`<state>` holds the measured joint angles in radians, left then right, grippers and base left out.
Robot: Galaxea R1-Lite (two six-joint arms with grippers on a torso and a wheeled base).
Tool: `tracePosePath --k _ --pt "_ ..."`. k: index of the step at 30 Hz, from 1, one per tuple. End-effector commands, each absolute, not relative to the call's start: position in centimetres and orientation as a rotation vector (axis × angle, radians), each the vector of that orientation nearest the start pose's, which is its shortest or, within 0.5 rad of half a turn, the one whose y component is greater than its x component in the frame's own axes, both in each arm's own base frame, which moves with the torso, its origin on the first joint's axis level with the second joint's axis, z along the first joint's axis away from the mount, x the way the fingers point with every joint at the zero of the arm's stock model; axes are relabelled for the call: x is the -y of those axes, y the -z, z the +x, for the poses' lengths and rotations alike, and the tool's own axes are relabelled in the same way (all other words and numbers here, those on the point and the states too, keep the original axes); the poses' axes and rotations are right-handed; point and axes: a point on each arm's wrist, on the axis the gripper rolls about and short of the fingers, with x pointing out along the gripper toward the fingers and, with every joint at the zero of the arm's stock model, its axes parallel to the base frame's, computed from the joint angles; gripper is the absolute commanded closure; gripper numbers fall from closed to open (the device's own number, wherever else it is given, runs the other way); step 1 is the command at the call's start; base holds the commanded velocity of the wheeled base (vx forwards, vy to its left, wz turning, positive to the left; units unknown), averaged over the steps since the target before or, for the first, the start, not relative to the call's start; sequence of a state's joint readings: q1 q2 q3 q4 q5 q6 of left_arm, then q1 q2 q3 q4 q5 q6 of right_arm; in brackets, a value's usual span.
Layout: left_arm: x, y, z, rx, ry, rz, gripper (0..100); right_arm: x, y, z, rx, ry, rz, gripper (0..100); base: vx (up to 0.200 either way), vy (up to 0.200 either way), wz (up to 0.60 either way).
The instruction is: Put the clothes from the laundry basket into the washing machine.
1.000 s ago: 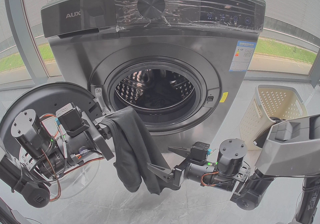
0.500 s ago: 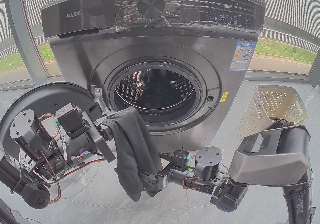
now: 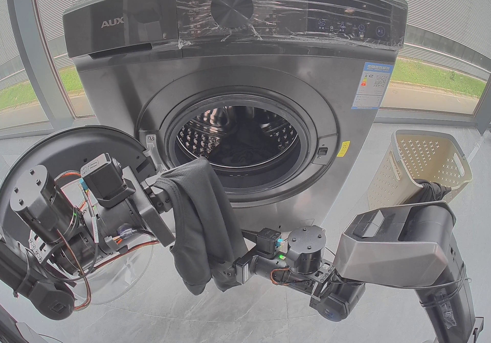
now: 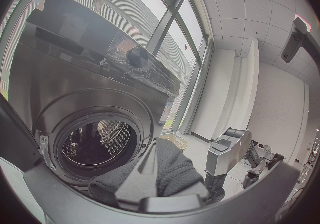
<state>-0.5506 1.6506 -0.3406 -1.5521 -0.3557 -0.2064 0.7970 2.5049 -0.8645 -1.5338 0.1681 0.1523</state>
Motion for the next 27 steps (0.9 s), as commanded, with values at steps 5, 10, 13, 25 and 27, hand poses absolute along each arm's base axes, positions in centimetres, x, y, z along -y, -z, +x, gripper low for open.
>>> tracePosePath --k 5,10,13,25,27 --pt "13.1 -17.5 20.5 0.162 0.902 -0.216 100 -29.3 1.6 27.3 -0.192 -0.943 0.093 100 0.0 0.0 0.0" --pt "13.0 -15.9 22.0 0.106 0.831 -0.205 100 -28.4 0.2 25.3 -0.223 -0.96 0.087 100 0.0 0.0 0.0" --pt "13.0 -14.9 22.7 0.071 0.807 -0.196 100 -27.8 -0.7 24.2 -0.235 -0.971 0.083 100 0.0 0.0 0.0" --pt "11.5 -10.9 26.0 -0.042 0.66 -0.132 0 -25.7 -5.3 21.9 -0.179 -0.95 0.115 100 0.0 0.0 0.0" --pt "11.5 -10.3 26.5 -0.062 0.65 -0.137 0 -25.6 -5.4 22.5 -0.167 -0.898 0.123 100 0.0 0.0 0.0"
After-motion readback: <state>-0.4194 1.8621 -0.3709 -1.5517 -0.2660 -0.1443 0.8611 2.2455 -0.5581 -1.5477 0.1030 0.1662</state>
